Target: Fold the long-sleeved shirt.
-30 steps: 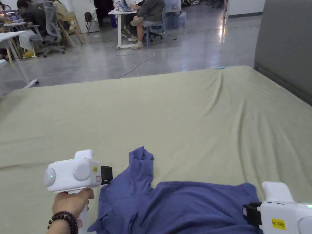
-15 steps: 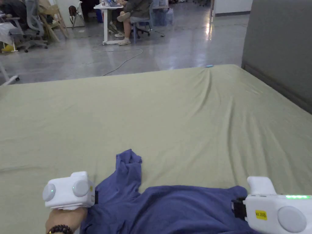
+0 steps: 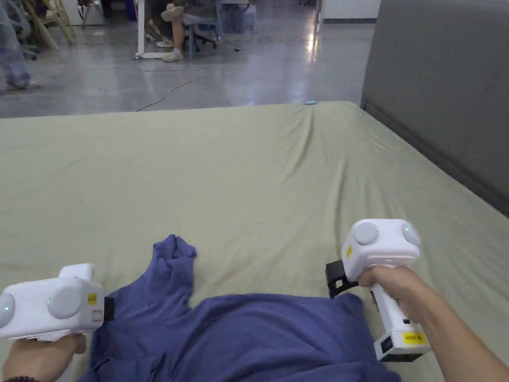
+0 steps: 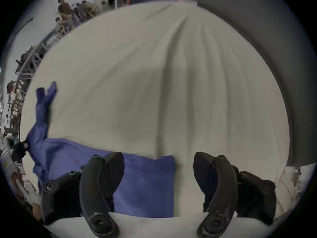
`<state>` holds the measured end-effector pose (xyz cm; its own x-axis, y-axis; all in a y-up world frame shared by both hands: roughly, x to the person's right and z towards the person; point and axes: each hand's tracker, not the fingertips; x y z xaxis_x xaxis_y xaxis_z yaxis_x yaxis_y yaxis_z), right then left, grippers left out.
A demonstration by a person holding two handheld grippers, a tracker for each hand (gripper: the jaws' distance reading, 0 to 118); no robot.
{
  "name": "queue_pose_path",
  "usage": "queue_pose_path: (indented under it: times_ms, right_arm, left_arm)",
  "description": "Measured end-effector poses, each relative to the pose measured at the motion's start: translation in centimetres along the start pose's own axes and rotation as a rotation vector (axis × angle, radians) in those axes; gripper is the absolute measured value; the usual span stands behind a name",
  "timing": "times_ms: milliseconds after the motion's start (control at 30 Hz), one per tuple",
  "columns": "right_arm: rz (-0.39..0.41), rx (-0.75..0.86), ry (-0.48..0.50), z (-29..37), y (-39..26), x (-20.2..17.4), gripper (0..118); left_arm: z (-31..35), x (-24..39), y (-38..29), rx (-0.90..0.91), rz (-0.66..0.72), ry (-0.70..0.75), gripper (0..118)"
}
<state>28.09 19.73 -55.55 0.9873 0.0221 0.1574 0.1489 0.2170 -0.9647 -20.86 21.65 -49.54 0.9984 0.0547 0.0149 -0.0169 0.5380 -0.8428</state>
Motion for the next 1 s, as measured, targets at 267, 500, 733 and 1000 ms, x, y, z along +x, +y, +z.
queue_pose_path:
  times_ms: [267, 500, 733, 1000]
  right_arm:
    - [0.068, -0.02, -0.048, -0.9, -1.6, -1.7, 53]
    - [0.197, 0.011, -0.135, -0.5, -2.2, -3.1, 0]
    - [0.135, 0.203, 0.013, 6.7, -1.9, -0.5, 0]
    - [0.227, 0.507, 0.053, 21.6, 2.4, -0.7, 0]
  left_arm:
    - [-0.1, 0.8, -0.1, -0.017, -0.011, -0.006, 0]
    - [-0.1, 1.5, 0.1, -0.025, -0.014, -0.006, 0]
    - [5.3, 0.4, 3.7, 0.166, 0.014, -0.037, 0]
    - [15.1, 0.2, 12.1, 0.38, 0.015, -0.081, 0]
